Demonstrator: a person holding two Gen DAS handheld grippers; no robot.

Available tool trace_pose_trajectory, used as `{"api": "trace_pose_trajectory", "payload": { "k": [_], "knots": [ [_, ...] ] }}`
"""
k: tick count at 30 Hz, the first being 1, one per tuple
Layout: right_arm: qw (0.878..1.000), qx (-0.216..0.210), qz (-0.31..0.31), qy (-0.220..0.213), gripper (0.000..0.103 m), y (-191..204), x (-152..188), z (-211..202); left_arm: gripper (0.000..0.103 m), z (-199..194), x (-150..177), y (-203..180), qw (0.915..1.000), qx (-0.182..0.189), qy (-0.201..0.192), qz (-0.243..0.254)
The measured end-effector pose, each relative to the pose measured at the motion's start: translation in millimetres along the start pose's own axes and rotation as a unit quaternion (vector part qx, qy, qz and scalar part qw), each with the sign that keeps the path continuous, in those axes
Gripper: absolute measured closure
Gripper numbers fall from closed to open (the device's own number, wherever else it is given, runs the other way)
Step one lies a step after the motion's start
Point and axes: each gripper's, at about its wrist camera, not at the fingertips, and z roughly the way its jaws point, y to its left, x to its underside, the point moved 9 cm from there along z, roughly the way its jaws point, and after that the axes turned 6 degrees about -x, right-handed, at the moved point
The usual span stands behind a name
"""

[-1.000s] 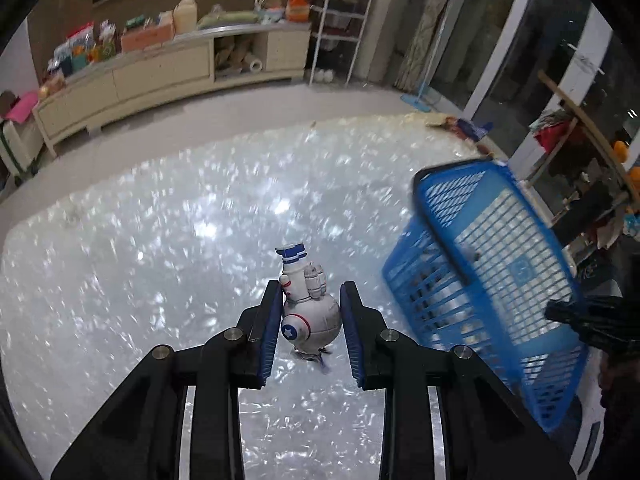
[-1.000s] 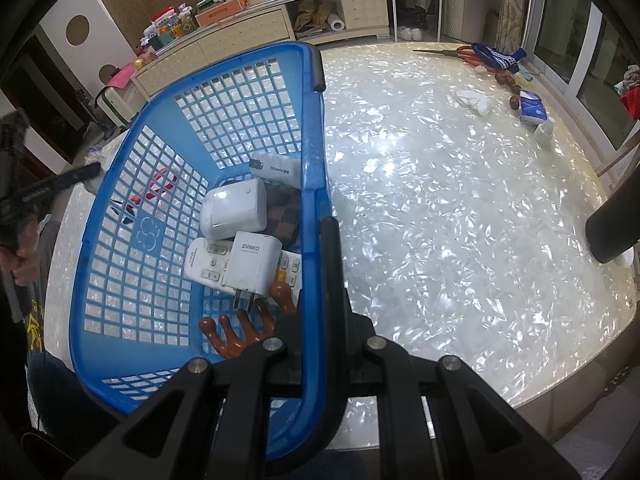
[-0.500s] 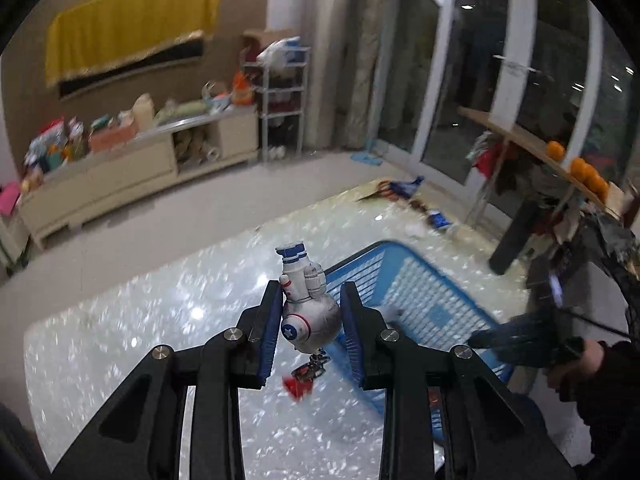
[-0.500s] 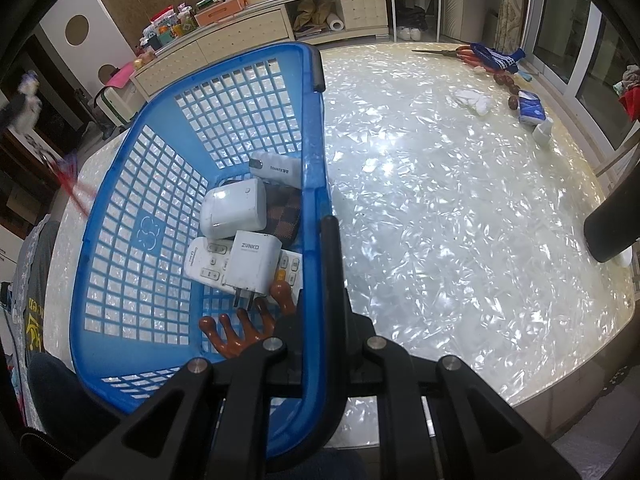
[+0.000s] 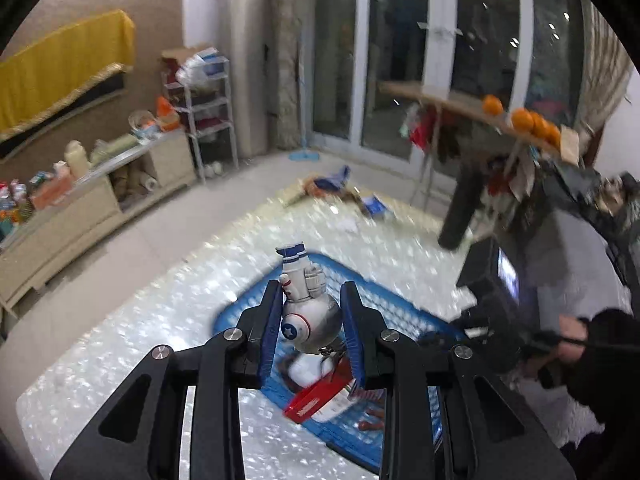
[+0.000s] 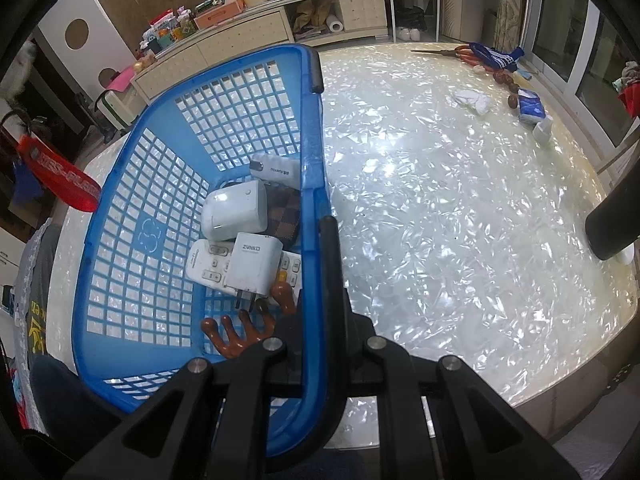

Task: Organize rigid objects
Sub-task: 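Carry the keychain into the basket with the left tool and release it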

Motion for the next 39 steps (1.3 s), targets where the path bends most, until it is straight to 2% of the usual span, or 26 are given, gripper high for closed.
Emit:
{"api": "trace_pose_trajectory", "payload": {
  "k": [7,12,19,27,31,34,35,37,39],
  "knots": [
    [1.000,-0.003,0.002,-0.002,0.093,-0.5,-0.4,-0.1,0.070,63.7,43.5,-28.4,0.9952,0.033,0.078,0.050],
    [1.000,-0.007,0.004,-0.004,0.093,-1.0,-0.6,0.1,0.070,98.0,72.8,-38.5,0.9874,0.056,0.123,0.082],
    [1.000,-0.011,0.004,-0.006,0.093,-1.3,-0.6,0.7,0.070,135.7,92.9,-48.6,0.9751,0.070,0.175,0.116],
    [1.000,-0.014,0.007,-0.009,0.093,-1.3,-0.9,0.7,0.070,159.1,100.7,-42.6,0.9648,0.054,0.224,0.127],
    [1.000,-0.017,0.008,-0.008,0.093,-1.0,-0.7,1.2,0.070,166.0,110.0,-41.4,0.9539,0.048,0.261,0.141],
    [1.000,-0.019,0.010,-0.008,0.093,-0.6,0.4,2.5,0.070,168.6,113.1,-42.8,0.9484,0.037,0.272,0.159],
    [1.000,-0.018,0.009,-0.007,0.093,-0.3,0.6,2.6,0.068,168.4,112.9,-43.4,0.9481,0.038,0.271,0.162],
    [1.000,-0.019,0.010,-0.007,0.093,0.4,0.3,3.8,0.053,168.4,112.3,-42.6,0.9476,0.035,0.271,0.165],
    [1.000,-0.020,0.009,-0.006,0.093,0.5,0.5,4.8,0.027,167.8,108.3,-44.7,0.9500,0.036,0.263,0.164]
  ]
}}
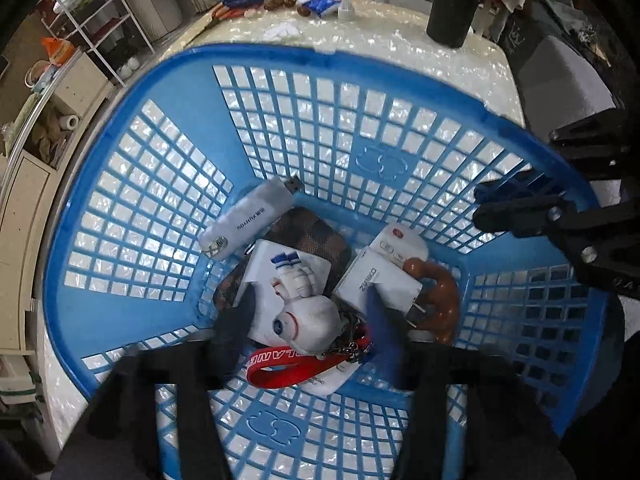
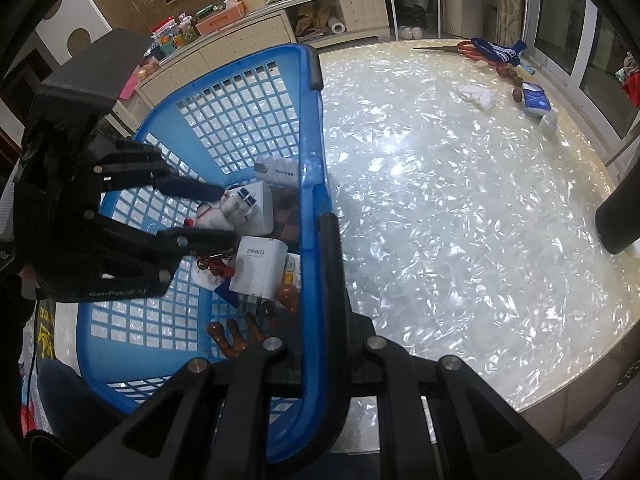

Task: Organize rigid objects
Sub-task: 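Carry the keychain into the basket with the left tool and release it, then lower the blue basket onto the table with the right tool and release it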

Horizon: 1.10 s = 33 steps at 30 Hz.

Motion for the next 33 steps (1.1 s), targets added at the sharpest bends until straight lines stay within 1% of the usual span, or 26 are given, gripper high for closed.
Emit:
{"api": "trace_pose_trajectory", "payload": {
  "k": [2,3,5,9,12,14,15,16,17,19,21,22,23,24,26,27,28,29,30,31,33],
  "knots": [
    [1.000,0.003,-0.002,0.000,0.093,0.5,0.1,0.5,0.019,-4.5,-0.8,-1.6,0.9999,0.003,-0.009,-0.002],
    [1.000,0.002,0.000,-0.001,0.093,0.4,0.0,0.5,0.018,-5.7,-0.4,-2.2,0.9999,0.001,-0.011,-0.002],
    [1.000,0.001,0.002,-0.001,0.093,-1.0,-0.2,0.4,0.018,-7.5,1.0,-0.7,0.9998,-0.009,-0.016,-0.003],
    [1.000,0.004,0.002,-0.002,0.093,-1.8,-0.2,-1.0,0.018,-19.1,1.5,7.1,0.9976,-0.034,-0.051,-0.032],
    [1.000,0.006,0.003,0.000,0.093,-2.5,0.0,-1.4,0.018,-29.8,3.6,17.0,0.9932,-0.064,-0.078,-0.058],
    [1.000,0.012,0.001,-0.004,0.093,-2.9,-1.1,-4.4,0.018,-42.6,5.7,24.7,0.9878,-0.086,-0.105,-0.075],
    [1.000,0.015,-0.002,-0.007,0.093,-2.3,-2.3,-6.6,0.018,-49.6,4.8,27.7,0.9844,-0.102,-0.118,-0.081],
    [1.000,0.021,-0.004,-0.010,0.093,-2.7,-3.7,-8.8,0.018,-61.0,6.4,33.6,0.9783,-0.125,-0.139,-0.089],
    [1.000,0.026,-0.007,-0.012,0.090,-2.4,-4.9,-10.2,0.018,-72.0,8.7,38.8,0.9717,-0.146,-0.158,-0.097],
    [0.999,0.045,-0.014,-0.021,0.085,-2.6,-8.0,-15.0,0.018,-95.4,15.6,50.3,0.9530,-0.196,-0.198,-0.119],
    [0.998,0.055,-0.013,-0.036,0.071,-2.1,-12.0,-22.2,0.018,-113.6,24.8,57.5,0.9390,-0.222,-0.220,-0.144],
    [0.997,0.055,-0.011,-0.046,0.069,-0.9,-14.9,-27.6,0.018,-124.6,32.2,61.9,0.9308,-0.230,-0.232,-0.165],
    [0.997,0.055,-0.011,-0.052,0.069,-0.1,-16.7,-30.3,0.018,-130.0,37.2,64.2,0.9273,-0.232,-0.235,-0.176],
    [0.997,0.056,-0.013,-0.057,0.069,2.5,-18.0,-33.7,0.018,-136.9,44.4,66.0,0.9211,-0.237,-0.241,-0.194],
    [0.996,0.055,-0.021,-0.065,0.069,11.8,-20.0,-39.0,0.017,-145.7,57.4,66.6,0.9126,-0.243,-0.245,-0.219],
    [0.996,0.053,-0.024,-0.068,0.068,17.3,-20.4,-39.9,0.017,-148.6,64.1,68.3,0.9105,-0.244,-0.243,-0.229],
    [0.996,0.051,-0.029,-0.071,0.062,24.4,-20.8,-42.4,0.017,-152.1,72.6,68.4,0.9070,-0.243,-0.240,-0.247],
    [0.995,0.055,-0.032,-0.074,0.058,28.2,-19.9,-43.6,0.016,-154.0,80.1,66.3,0.9058,-0.237,-0.236,-0.260],
    [0.995,0.055,-0.036,-0.078,0.054,31.5,-21.1,-45.3,0.014,-156.2,88.9,64.2,0.9056,-0.224,-0.233,-0.275],
    [0.994,0.050,-0.043,-0.085,0.054,39.9,-20.9,-47.7,0.013,-159.4,99.4,64.0,0.9039,-0.217,-0.230,-0.288],
    [0.994,0.044,-0.053,-0.088,0.053,49.4,-19.7,-49.1,0.012,-166.4,115.6,63.6,0.8961,-0.221,-0.230,-0.308]
  ]
}}
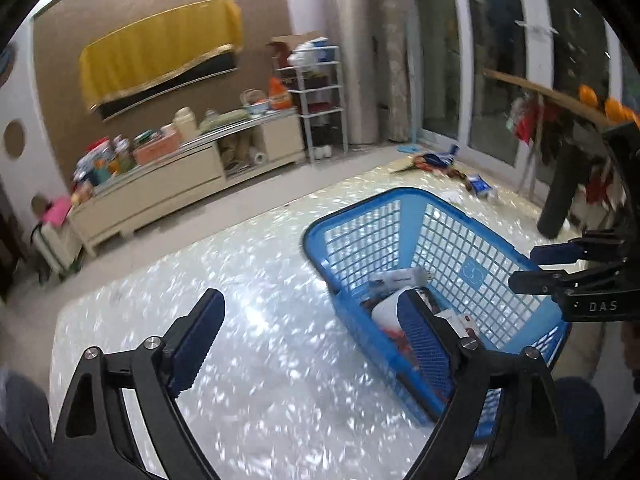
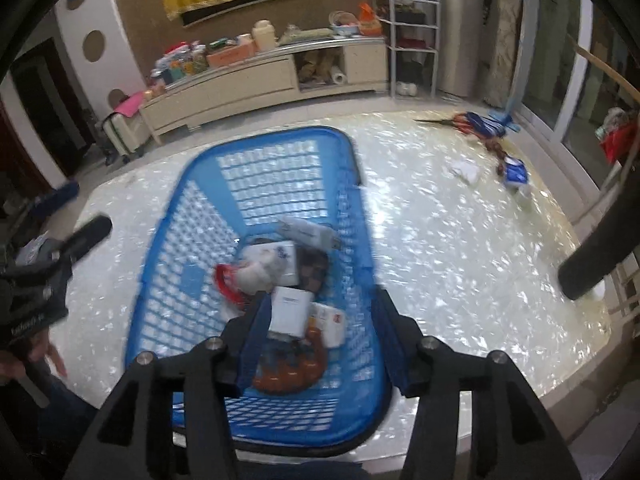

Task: Organize rigid objects

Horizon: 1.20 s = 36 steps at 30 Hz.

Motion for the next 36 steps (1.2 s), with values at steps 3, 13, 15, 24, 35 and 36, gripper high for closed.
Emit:
{"api": "trace_pose_trajectory", "payload": {
  "k": [3,13,15,24,35,36],
  "knots": [
    [1.000,0.006,-0.019,-0.014,0.041,13.7,-4.3,-6.8,0.011,-17.5,5.7,17.0,0.9997,-0.023,-0.007,-0.010],
    [0.997,-0.009,-0.047,-0.056,0.024,56.4,-6.2,-27.2,0.000,-72.5,11.9,58.4,0.9953,-0.071,-0.035,-0.056],
    [0.997,-0.014,-0.052,-0.063,0.013,64.0,-7.6,-30.0,0.000,-80.5,14.2,62.5,0.9942,-0.077,-0.041,-0.062],
    [0.991,-0.016,-0.097,-0.095,0.001,95.0,-11.7,-44.8,0.000,-118.2,30.2,81.9,0.9903,-0.090,-0.053,-0.092],
    [0.981,-0.001,-0.132,-0.140,0.000,116.0,-9.0,-62.8,0.000,-146.5,45.2,101.1,0.9848,-0.093,-0.066,-0.131],
    [0.981,-0.002,-0.134,-0.142,0.000,117.5,-8.7,-62.9,0.000,-147.7,45.9,101.5,0.9847,-0.092,-0.066,-0.133]
  ]
}}
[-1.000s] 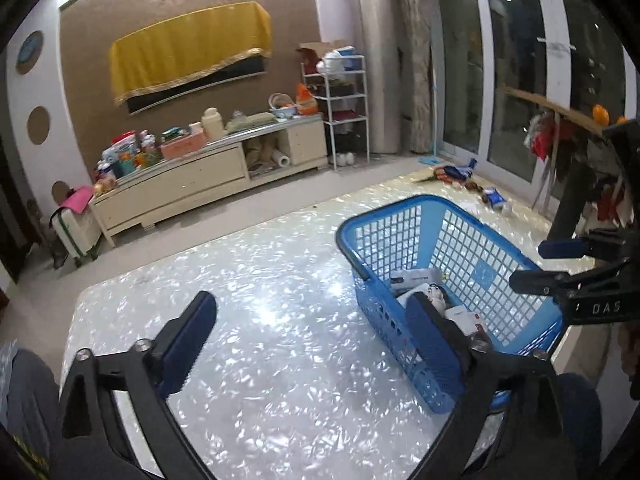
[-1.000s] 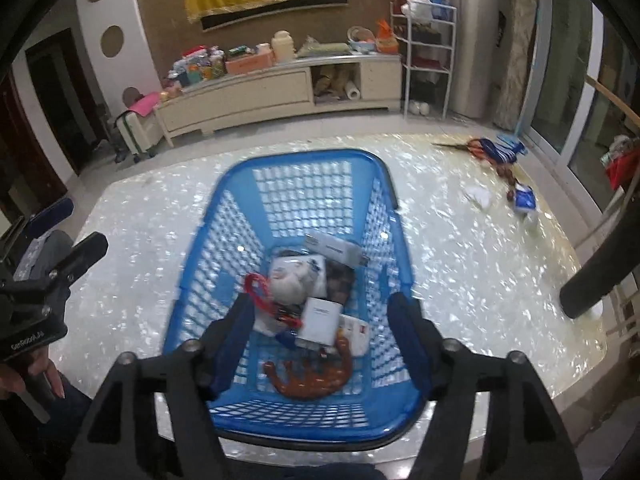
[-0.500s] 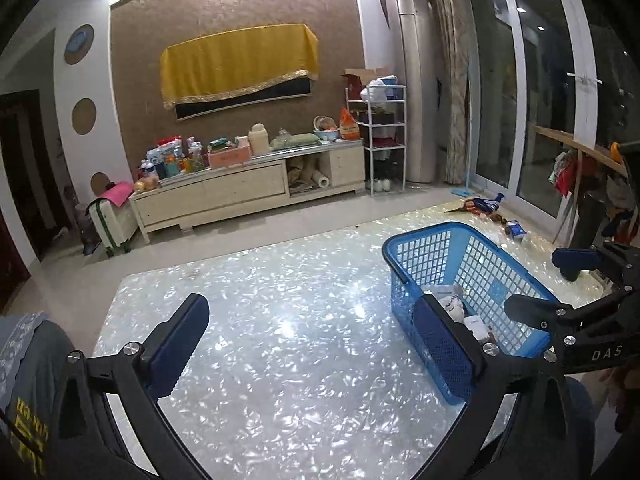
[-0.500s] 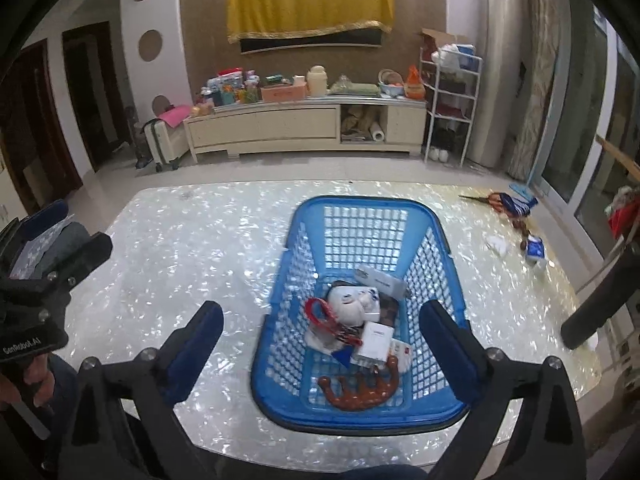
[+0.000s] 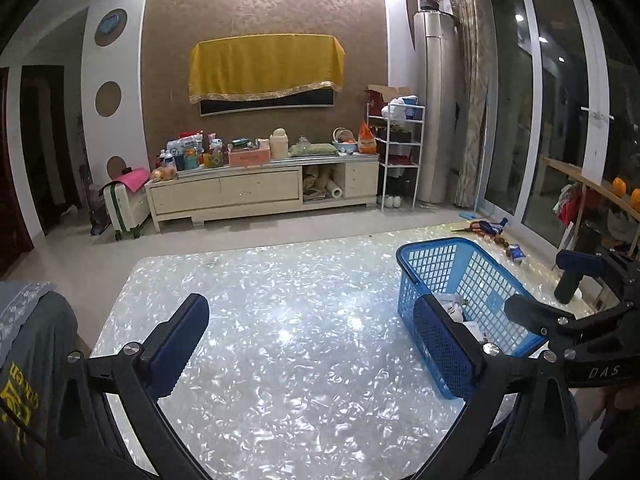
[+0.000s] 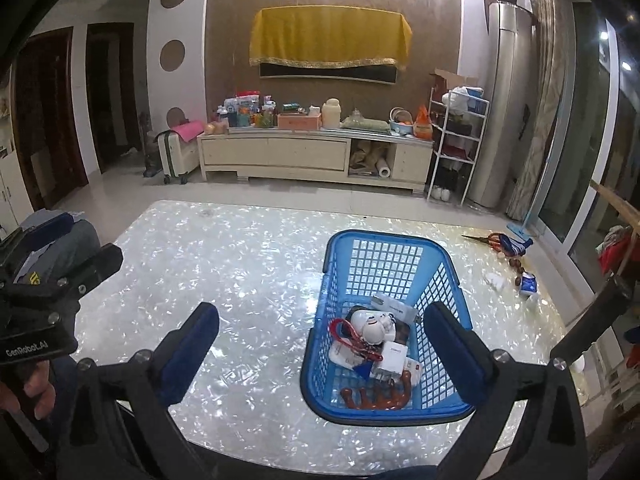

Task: Organize rigid objects

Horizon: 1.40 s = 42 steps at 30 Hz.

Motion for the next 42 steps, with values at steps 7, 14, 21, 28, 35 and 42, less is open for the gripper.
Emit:
{"api": "trace_pose_trajectory", "payload": {
  "k": [7,14,21,28,35,42],
  "knots": [
    [1.000,0.000,-0.006,-0.017,0.000,1.5,-1.7,-4.5,0.000,-5.5,2.4,4.7,1.0000,-0.001,0.001,-0.010],
    [1.000,-0.006,-0.009,-0.020,0.000,5.6,-0.6,-3.6,0.000,-5.1,14.3,7.6,0.9998,-0.001,0.016,-0.012],
    [1.000,-0.014,-0.014,-0.019,0.000,15.1,2.7,-5.0,0.000,-6.5,16.9,5.3,0.9997,0.004,0.021,-0.009],
    [1.000,-0.014,-0.015,-0.018,0.000,17.2,3.7,-6.6,0.000,-10.5,20.5,0.6,0.9997,0.009,0.020,-0.005],
    [1.000,-0.013,-0.013,-0.016,0.000,18.4,5.3,-9.4,0.000,-14.6,21.4,0.1,0.9997,0.013,0.023,-0.005],
    [1.000,-0.017,-0.010,-0.016,0.000,20.0,5.7,-11.3,0.000,-15.0,20.5,0.0,0.9995,0.016,0.026,-0.009]
  ]
}}
